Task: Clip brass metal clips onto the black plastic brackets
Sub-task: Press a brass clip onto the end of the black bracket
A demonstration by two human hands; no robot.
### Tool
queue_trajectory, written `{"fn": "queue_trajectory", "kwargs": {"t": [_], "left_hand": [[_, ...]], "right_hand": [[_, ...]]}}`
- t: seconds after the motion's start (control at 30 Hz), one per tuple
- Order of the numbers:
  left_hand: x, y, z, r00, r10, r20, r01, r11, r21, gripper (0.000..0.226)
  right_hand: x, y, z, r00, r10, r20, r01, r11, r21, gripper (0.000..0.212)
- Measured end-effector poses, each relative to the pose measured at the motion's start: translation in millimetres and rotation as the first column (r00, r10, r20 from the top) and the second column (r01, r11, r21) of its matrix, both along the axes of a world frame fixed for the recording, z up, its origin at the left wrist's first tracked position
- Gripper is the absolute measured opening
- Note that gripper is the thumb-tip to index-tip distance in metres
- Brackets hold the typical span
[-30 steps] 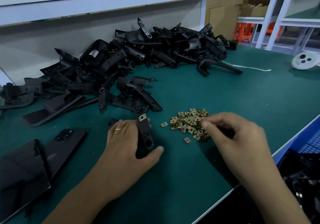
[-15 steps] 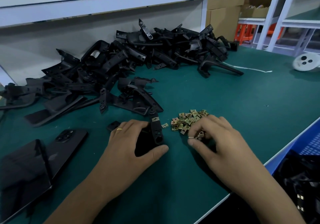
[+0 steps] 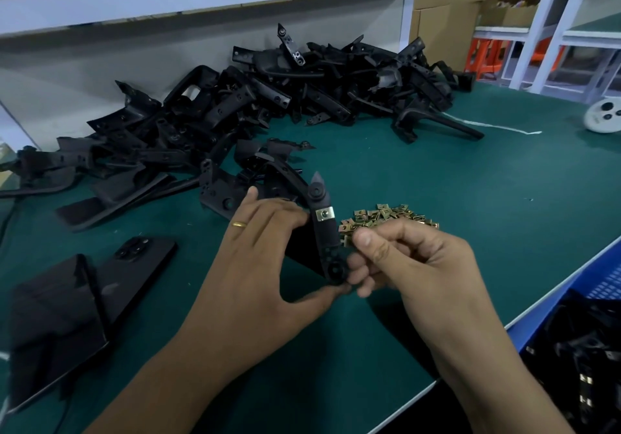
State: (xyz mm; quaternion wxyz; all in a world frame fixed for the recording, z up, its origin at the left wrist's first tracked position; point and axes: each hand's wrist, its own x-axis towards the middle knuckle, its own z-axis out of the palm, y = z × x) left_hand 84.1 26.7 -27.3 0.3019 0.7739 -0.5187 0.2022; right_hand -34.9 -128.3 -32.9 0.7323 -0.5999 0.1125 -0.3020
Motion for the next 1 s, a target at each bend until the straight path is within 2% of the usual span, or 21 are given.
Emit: {"fn": "queue_trajectory", "kwargs": {"t": [0.37,0.57,1.0], "left_hand": [[1.1,1.0,0.5,0.999,0.013,-0.049,-0.011,0.999,0.041,0.061],[2.6,1.4,1.6,0.999,0.040,0.009,-0.041,0.993,0.108,0.063],[3.6,5.3,-0.3,1.000,0.015,-0.016,-0.012,0.989,0.146,0.069]], "right_hand": [[-0.6,-1.2,-1.0,0.997,0.028,-0.066,-0.043,0.970,-0.239,0.019],[-2.6,-0.4,1.7,0.997,0.022,-0.078,-0.041,0.965,-0.260,0.020],[-6.4,-4.4,-2.1,0.994,-0.003,-0.106,-0.044,0.897,-0.440,0.022]]}}
